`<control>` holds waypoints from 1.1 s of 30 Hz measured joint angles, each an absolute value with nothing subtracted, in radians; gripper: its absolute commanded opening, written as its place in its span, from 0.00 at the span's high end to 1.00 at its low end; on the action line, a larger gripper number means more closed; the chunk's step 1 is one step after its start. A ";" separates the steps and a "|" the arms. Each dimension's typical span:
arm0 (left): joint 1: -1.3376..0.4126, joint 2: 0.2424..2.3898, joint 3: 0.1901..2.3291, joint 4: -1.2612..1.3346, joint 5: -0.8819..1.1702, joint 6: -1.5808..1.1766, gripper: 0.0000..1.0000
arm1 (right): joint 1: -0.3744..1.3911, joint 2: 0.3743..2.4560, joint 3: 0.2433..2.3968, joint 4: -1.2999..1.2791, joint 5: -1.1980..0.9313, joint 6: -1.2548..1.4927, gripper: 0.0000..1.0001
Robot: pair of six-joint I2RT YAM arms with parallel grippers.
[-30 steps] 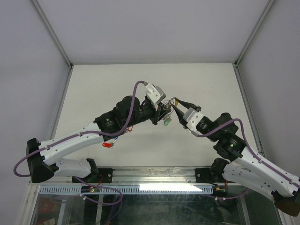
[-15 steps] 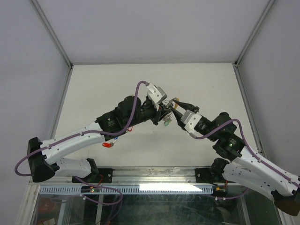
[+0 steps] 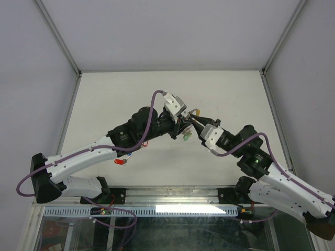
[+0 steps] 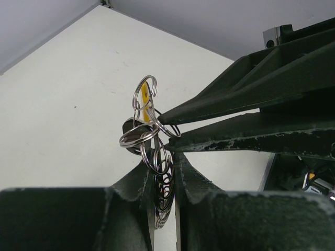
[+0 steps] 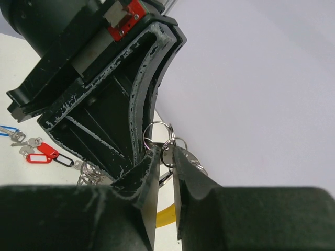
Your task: Put the keys on the keyring
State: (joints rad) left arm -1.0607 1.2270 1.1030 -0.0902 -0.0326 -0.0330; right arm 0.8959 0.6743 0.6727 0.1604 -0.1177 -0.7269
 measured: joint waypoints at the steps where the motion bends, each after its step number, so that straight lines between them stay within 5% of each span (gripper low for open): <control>1: -1.061 1.227 1.103 -0.090 -0.033 -0.033 1.00 | 0.897 0.674 0.673 0.160 -0.118 -0.727 0.85; 33: -1.061 1.238 1.103 -0.087 -0.028 -0.033 1.00 | 0.897 0.627 0.673 0.152 -0.062 -0.703 1.00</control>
